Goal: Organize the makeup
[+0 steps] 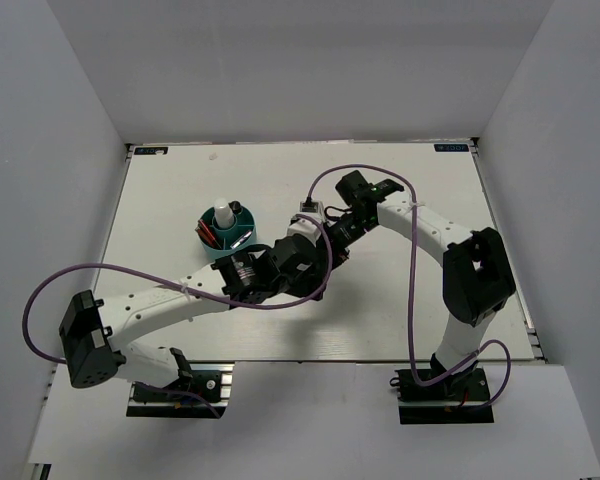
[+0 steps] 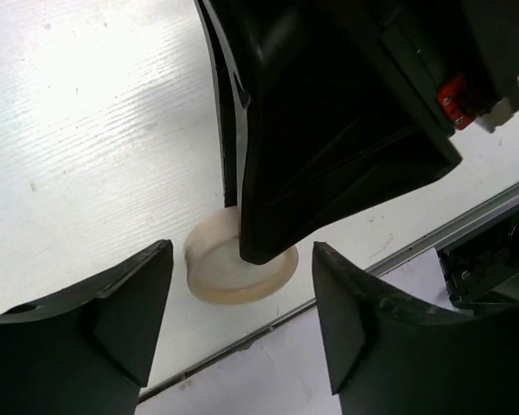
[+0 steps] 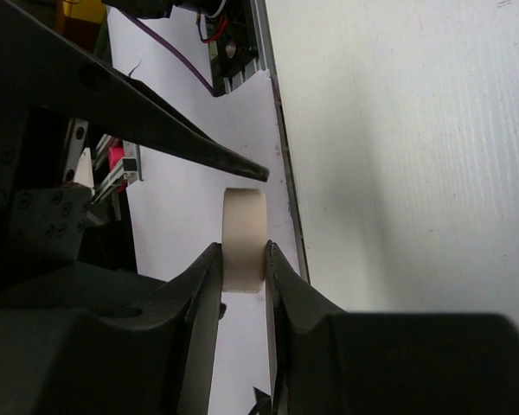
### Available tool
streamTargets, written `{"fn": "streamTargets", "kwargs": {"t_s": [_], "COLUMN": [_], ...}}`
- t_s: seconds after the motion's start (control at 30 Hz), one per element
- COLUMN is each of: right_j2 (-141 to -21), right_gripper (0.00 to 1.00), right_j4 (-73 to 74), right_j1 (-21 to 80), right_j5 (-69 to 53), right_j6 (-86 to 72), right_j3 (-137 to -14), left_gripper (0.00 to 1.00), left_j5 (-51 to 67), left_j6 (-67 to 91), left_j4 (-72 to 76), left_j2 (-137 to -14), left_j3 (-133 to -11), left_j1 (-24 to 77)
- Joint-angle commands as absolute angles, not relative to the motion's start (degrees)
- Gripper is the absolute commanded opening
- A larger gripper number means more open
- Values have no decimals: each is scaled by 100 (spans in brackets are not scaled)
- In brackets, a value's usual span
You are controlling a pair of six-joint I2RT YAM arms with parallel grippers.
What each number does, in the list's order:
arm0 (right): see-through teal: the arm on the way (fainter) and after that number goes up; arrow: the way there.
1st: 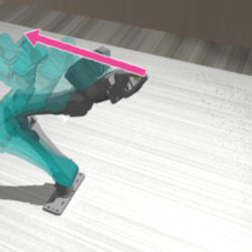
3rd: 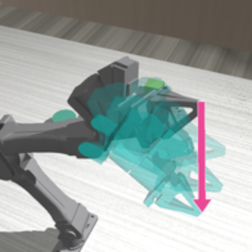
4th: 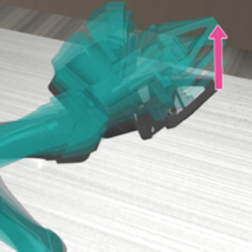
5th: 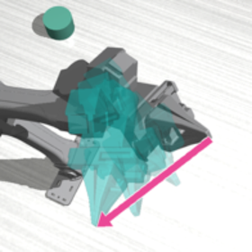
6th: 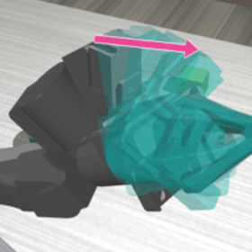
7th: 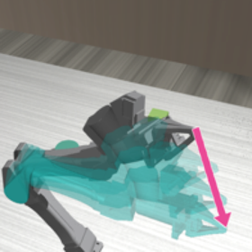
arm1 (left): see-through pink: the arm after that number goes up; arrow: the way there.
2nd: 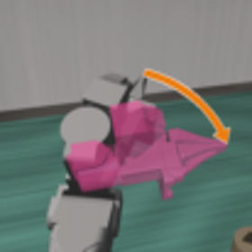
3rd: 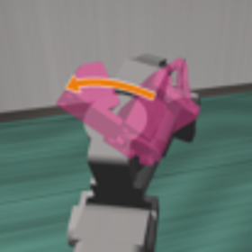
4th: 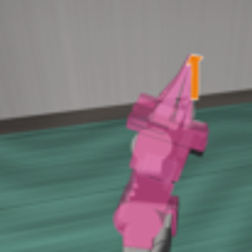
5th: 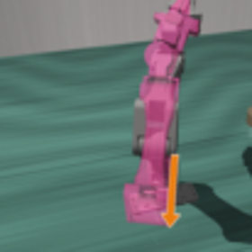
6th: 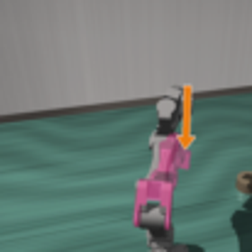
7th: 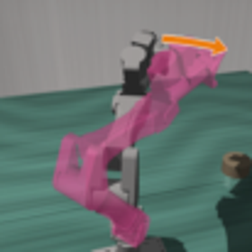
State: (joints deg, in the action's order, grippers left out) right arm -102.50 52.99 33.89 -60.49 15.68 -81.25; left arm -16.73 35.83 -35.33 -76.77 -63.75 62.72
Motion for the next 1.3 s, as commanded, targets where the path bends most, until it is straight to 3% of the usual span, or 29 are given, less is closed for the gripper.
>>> {"fn": "streamTargets", "kwargs": {"t_s": [0.0, 0.07, 0.27, 0.63, 0.9, 1.07, 1.27], "right_j2": [-10292, -10309, -10380, -11021, -11382, -11479, -11329], "right_gripper": [6, 5, 5, 5, 4, 2, 0], "right_j4": [5326, 5326, 5317, 5449, 5318, 4687, 3264], "right_j1": [3419, 3419, 3393, 3296, 3331, 3506, 4069], "right_j5": [-6021, -6021, -5915, -5064, -4272, -4088, -3657], "right_j6": [1714, 1714, 1705, 2100, 2970, 3645, 4069], "right_j3": [-8297, -8306, -8402, -9552, -10765, -11408, -11057], "left_gripper": [77, 82, 86, 85, 83, 83, 82], "left_j5": [-1810, -1828, -1907, -2408, -3198, -3629, -4077], "left_j6": [3586, 3603, 3718, 4631, 5369, 5721, 6178], "left_j4": [-3410, -3436, -3550, -4999, -6126, -6213, -6424], "left_j2": [-7365, -7339, -7146, -5275, -4676, -4641, -4413], "left_j3": [-6548, -6530, -6478, -6512, -6934, -7022, -7110], "left_j1": [6249, 6249, 6249, 6249, 6249, 6249, 6249]}}
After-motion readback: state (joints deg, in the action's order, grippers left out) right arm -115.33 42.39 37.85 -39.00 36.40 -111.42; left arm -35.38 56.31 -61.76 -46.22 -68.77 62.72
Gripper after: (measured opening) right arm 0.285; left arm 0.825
